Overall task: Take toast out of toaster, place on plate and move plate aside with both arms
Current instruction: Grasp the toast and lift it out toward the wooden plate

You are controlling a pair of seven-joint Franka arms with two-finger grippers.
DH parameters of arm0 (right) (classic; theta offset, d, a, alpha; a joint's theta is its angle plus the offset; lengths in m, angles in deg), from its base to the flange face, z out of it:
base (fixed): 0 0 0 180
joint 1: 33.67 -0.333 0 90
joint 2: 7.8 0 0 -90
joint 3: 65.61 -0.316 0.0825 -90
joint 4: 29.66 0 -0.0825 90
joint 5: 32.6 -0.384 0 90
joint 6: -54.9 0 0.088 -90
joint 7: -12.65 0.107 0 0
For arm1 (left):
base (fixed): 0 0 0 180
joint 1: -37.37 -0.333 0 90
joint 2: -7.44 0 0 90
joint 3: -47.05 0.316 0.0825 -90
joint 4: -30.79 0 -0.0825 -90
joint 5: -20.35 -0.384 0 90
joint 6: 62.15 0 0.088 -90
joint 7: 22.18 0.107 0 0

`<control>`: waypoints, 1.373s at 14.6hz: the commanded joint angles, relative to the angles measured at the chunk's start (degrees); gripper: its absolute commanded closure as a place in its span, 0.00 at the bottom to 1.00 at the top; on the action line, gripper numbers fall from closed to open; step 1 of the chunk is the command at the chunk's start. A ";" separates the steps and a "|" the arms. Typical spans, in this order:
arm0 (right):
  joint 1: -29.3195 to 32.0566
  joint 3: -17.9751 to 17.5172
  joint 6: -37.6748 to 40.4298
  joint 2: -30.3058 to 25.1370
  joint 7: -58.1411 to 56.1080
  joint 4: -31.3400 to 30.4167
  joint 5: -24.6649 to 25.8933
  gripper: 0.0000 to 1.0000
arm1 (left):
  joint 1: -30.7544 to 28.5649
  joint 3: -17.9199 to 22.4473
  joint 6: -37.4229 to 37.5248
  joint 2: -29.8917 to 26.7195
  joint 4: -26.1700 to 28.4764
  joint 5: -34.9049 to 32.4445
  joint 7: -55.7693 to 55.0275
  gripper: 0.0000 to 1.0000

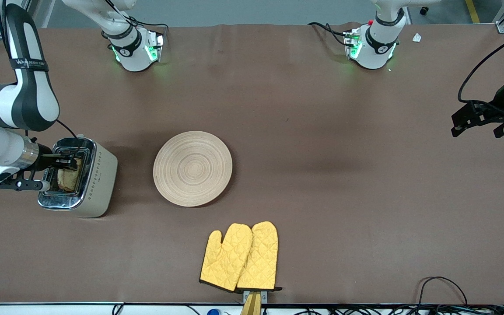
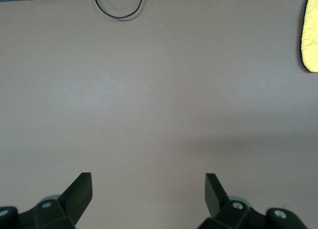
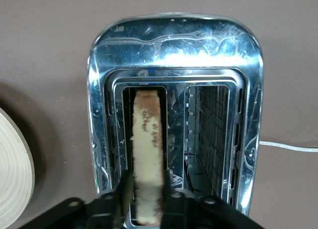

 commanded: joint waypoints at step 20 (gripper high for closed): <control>-15.01 -1.77 3.15 -2.35 17.56 3.67 -28.41 1.00 | 0.24 -0.24 1.30 0.70 -1.63 -0.97 -0.93 0.00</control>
